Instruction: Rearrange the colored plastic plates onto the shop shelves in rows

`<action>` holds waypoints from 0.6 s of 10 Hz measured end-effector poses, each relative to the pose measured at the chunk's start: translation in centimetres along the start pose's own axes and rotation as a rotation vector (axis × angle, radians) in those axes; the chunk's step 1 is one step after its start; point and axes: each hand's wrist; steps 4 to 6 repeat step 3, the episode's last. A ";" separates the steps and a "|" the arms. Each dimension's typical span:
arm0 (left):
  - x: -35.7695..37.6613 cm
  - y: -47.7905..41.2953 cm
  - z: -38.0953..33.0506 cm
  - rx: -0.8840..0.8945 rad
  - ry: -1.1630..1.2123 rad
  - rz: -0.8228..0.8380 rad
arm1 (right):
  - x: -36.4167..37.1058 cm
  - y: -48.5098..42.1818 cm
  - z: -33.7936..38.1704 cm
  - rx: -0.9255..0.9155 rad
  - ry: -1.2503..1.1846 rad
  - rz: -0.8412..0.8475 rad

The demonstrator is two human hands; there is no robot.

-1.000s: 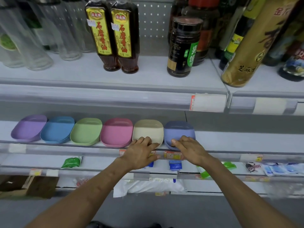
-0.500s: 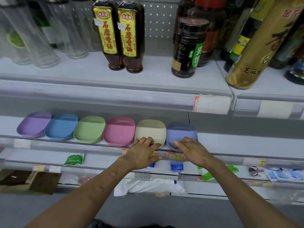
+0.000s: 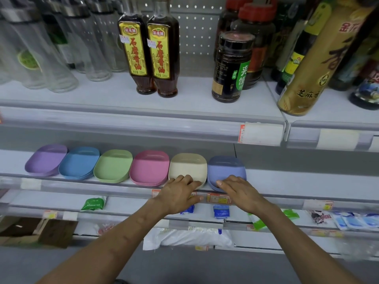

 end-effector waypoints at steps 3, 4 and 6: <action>-1.2 1.8 0.4 -0.048 0.090 -0.077 | 0.3 1.3 -0.6 -0.084 -0.072 -0.183; -1.2 1.8 0.4 -0.048 0.090 -0.077 | 0.3 1.3 -0.6 -0.084 -0.072 -0.183; -1.2 1.8 0.4 -0.048 0.090 -0.077 | 0.3 1.3 -0.6 -0.084 -0.072 -0.183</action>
Point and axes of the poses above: each hand's wrist, its own y-axis away from the middle knuckle, its own x-axis out of the palm, z = x × y, and after that the axes turned 13 degrees about -x, right-handed
